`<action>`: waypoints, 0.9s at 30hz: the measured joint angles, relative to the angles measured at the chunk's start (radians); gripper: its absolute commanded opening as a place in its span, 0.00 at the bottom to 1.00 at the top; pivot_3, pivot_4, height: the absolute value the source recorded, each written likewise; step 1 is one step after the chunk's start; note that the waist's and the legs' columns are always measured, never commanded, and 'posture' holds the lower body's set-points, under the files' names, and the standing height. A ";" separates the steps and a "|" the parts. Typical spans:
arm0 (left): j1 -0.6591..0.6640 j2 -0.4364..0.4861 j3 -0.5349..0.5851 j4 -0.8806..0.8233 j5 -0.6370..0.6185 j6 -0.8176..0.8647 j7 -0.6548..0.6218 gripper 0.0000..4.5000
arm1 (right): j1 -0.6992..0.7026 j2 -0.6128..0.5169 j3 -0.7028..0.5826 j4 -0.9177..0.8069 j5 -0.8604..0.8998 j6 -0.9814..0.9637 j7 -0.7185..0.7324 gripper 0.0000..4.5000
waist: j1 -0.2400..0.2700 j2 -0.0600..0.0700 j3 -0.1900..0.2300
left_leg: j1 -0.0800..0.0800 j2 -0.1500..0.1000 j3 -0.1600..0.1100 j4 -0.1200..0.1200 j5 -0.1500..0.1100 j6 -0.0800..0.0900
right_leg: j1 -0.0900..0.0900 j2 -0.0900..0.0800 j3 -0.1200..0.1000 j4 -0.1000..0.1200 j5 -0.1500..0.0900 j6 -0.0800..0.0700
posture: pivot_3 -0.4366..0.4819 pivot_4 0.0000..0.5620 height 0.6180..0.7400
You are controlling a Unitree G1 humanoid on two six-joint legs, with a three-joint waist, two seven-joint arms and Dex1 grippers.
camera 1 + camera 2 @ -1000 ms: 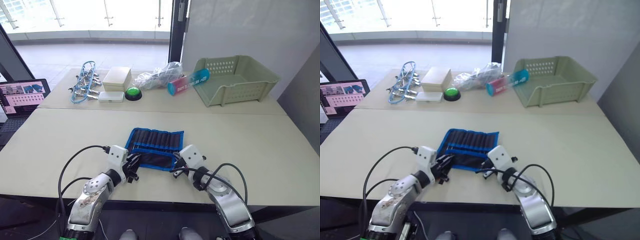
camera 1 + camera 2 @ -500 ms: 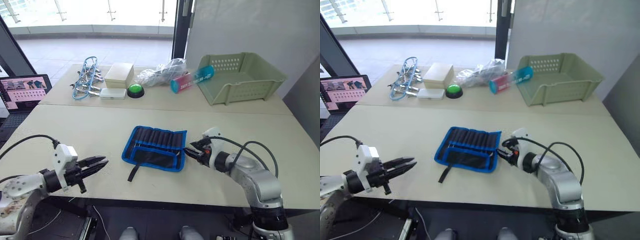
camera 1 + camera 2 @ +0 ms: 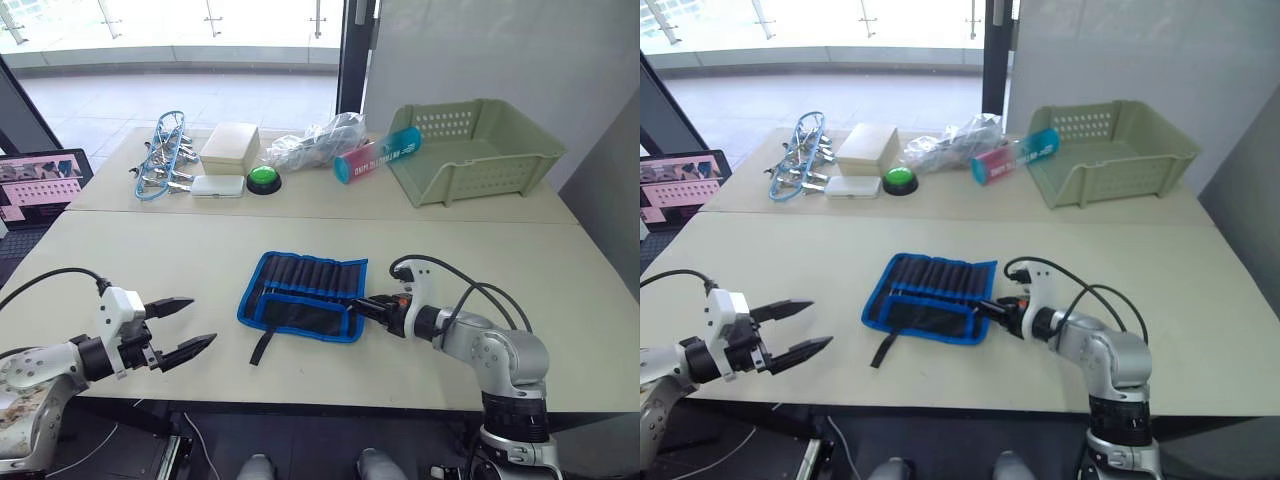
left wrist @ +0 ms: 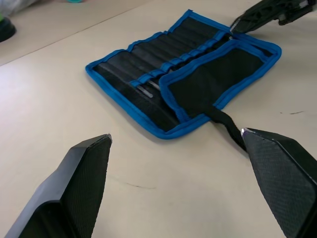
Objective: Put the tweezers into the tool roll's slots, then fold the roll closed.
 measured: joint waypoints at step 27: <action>-0.066 -0.027 -0.017 0.066 -0.026 -0.112 -0.118 1.00 | 0.000 -0.138 -0.050 0.029 0.116 0.035 -0.025 0.00 | 0.006 0.000 0.000 | 0.000 0.000 0.000 0.001 0.000 0.000 | 0.000 0.000 0.000 0.004 0.000 0.000 | 0.48 0.27 1.00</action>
